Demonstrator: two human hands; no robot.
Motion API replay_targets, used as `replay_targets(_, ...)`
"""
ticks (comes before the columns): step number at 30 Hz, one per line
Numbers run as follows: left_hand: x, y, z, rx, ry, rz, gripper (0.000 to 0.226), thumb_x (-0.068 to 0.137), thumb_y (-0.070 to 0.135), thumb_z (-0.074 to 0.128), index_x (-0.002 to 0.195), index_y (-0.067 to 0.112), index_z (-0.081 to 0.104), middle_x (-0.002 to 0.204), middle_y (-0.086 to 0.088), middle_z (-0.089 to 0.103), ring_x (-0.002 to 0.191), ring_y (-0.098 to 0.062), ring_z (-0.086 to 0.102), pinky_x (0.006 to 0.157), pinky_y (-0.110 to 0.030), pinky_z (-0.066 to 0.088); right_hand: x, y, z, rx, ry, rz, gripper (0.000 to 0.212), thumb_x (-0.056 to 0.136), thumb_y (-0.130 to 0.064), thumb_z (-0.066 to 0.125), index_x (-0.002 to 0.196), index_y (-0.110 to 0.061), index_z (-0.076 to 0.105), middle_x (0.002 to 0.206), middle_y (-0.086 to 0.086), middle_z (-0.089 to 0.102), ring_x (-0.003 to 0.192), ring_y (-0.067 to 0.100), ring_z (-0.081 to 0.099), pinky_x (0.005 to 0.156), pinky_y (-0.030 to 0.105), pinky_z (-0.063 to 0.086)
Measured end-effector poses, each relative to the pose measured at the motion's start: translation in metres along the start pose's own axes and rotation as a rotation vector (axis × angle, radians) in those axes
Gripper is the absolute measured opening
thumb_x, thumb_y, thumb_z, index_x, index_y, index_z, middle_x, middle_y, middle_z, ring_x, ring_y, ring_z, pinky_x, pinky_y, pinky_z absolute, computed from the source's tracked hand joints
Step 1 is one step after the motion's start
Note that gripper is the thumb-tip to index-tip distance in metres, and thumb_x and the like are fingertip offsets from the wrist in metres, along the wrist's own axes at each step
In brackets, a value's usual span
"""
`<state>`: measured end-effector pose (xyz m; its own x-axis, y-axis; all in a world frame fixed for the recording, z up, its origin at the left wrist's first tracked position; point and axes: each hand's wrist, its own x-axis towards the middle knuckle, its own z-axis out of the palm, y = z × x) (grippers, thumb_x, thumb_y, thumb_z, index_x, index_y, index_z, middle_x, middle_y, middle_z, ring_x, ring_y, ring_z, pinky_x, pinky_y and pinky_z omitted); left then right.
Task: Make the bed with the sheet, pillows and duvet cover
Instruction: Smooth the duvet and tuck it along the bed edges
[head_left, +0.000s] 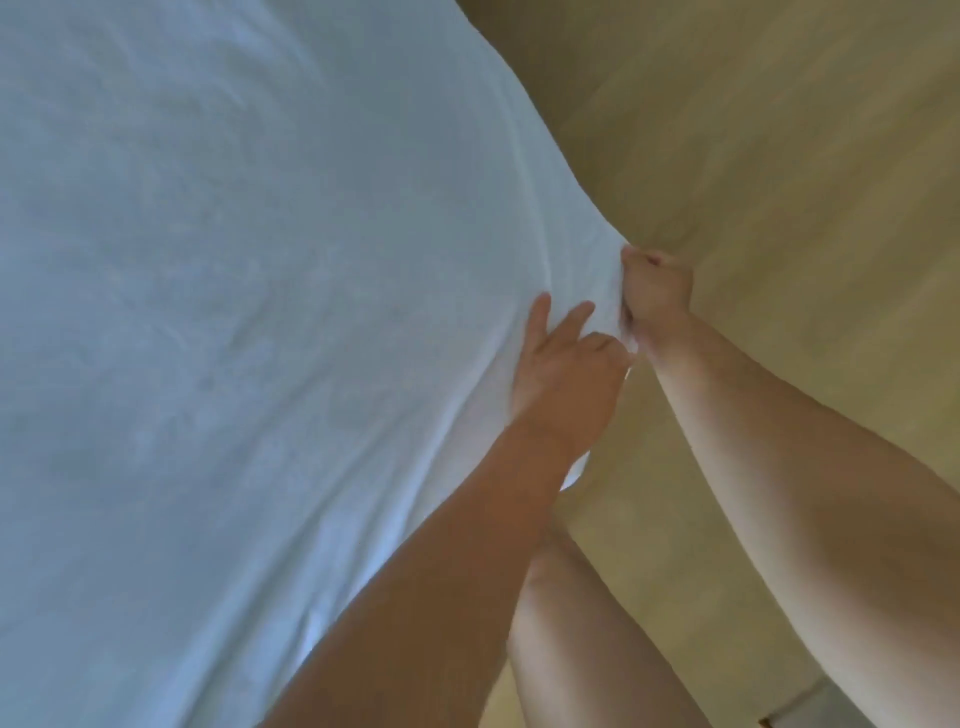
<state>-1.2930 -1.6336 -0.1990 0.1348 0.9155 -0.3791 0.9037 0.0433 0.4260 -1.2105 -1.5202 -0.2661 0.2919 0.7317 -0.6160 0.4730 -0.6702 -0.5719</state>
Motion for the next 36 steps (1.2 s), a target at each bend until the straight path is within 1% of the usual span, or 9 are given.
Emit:
replay_targets(3, -0.040, 0.010, 0.016, -0.153, 0.128, -0.079, 0.037, 0.097, 0.019, 0.042, 0.133, 0.020, 0.051, 0.148, 0.003, 0.038, 0.145, -0.017, 0.013, 0.109, -0.033, -0.020, -0.026, 0.012, 0.007, 0.027, 0.018, 0.099, 0.020, 0.092, -0.021, 0.049, 0.082, -0.010, 0.062, 0.094, 0.007, 0.059, 0.085, 0.020, 0.053, 0.075, 0.029, 0.043)
replay_targets(7, -0.147, -0.021, 0.028, -0.267, 0.425, -0.061, 0.033, 0.067, 0.000, 0.074, 0.100, 0.002, 0.070, 0.112, -0.010, 0.068, 0.113, -0.030, 0.060, 0.106, -0.035, 0.035, -0.110, 0.054, 0.010, 0.328, -0.150, 0.305, 0.050, 0.090, -0.051, 0.050, 0.127, -0.016, 0.052, 0.117, 0.000, 0.061, 0.103, 0.022, 0.059, 0.091, 0.036, 0.048)
replay_targets(10, -0.226, -0.035, 0.061, -0.492, 0.387, -0.411, 0.030, 0.080, 0.004, 0.067, 0.110, 0.004, 0.067, 0.117, -0.009, 0.065, 0.114, -0.028, 0.058, 0.103, -0.033, 0.033, -0.151, 0.068, 0.012, 0.435, -0.170, 0.394, 0.034, 0.095, -0.031, 0.048, 0.126, -0.020, 0.052, 0.123, 0.003, 0.059, 0.107, 0.028, 0.058, 0.079, 0.043, 0.052)
replay_targets(14, -0.289, -0.030, 0.086, -1.100, 0.444, -1.096, 0.022, 0.091, 0.020, 0.056, 0.111, 0.015, 0.064, 0.104, 0.001, 0.064, 0.092, -0.016, 0.058, 0.078, -0.026, 0.040, -0.154, 0.057, -0.016, -0.331, 0.093, 0.113, 0.039, 0.090, -0.011, 0.055, 0.129, -0.005, 0.050, 0.133, 0.012, 0.051, 0.121, 0.028, 0.051, 0.089, 0.034, 0.047)
replay_targets(18, -0.323, -0.035, 0.097, -1.652, 0.516, -1.295, 0.014, 0.092, 0.027, 0.054, 0.096, 0.017, 0.062, 0.090, 0.004, 0.060, 0.085, -0.012, 0.057, 0.080, -0.032, 0.044, -0.152, 0.076, -0.027, -0.694, 0.112, 0.029, 0.037, 0.092, -0.009, 0.051, 0.128, -0.003, 0.049, 0.122, 0.009, 0.053, 0.113, 0.023, 0.051, 0.098, 0.030, 0.040)
replay_targets(24, -0.377, -0.064, 0.109, -2.119, 0.711, -1.547, 0.049, 0.092, 0.049, 0.051, 0.126, 0.014, 0.049, 0.111, 0.000, 0.056, 0.103, -0.017, 0.054, 0.088, -0.038, 0.042, -0.238, 0.115, 0.029, 0.556, -0.290, 0.469, 0.048, 0.091, -0.052, 0.036, 0.117, -0.019, 0.058, 0.110, 0.005, 0.063, 0.098, 0.029, 0.060, 0.095, 0.049, 0.043)
replay_targets(28, -0.410, -0.090, 0.120, -2.270, 0.853, -1.597, 0.054, 0.092, 0.054, 0.047, 0.127, 0.013, 0.048, 0.120, -0.001, 0.055, 0.109, -0.018, 0.053, 0.091, -0.038, 0.040, -0.277, 0.137, 0.068, 0.083, -0.280, 0.200, 0.037, 0.099, -0.024, 0.033, 0.131, -0.010, 0.047, 0.132, 0.016, 0.053, 0.118, 0.036, 0.052, 0.094, 0.043, 0.049)
replay_targets(33, -0.426, -0.110, 0.125, -2.500, 1.037, -1.553, 0.056, 0.091, 0.059, 0.044, 0.118, 0.011, 0.045, 0.105, -0.004, 0.056, 0.106, -0.021, 0.054, 0.089, -0.040, 0.040, -0.268, 0.156, 0.066, -1.173, -0.121, -0.187, 0.037, 0.096, -0.019, 0.042, 0.133, -0.011, 0.046, 0.136, 0.006, 0.049, 0.127, 0.021, 0.046, 0.097, 0.020, 0.040)
replay_targets(36, -0.435, -0.117, 0.127, -2.519, 1.149, -1.596, 0.063, 0.089, 0.064, 0.043, 0.128, 0.014, 0.046, 0.116, -0.006, 0.052, 0.110, -0.023, 0.052, 0.091, -0.041, 0.040, -0.277, 0.152, 0.077, -0.886, -0.117, 0.006, 0.036, 0.098, -0.018, 0.040, 0.132, -0.007, 0.046, 0.128, 0.010, 0.052, 0.116, 0.024, 0.051, 0.087, 0.010, 0.041)
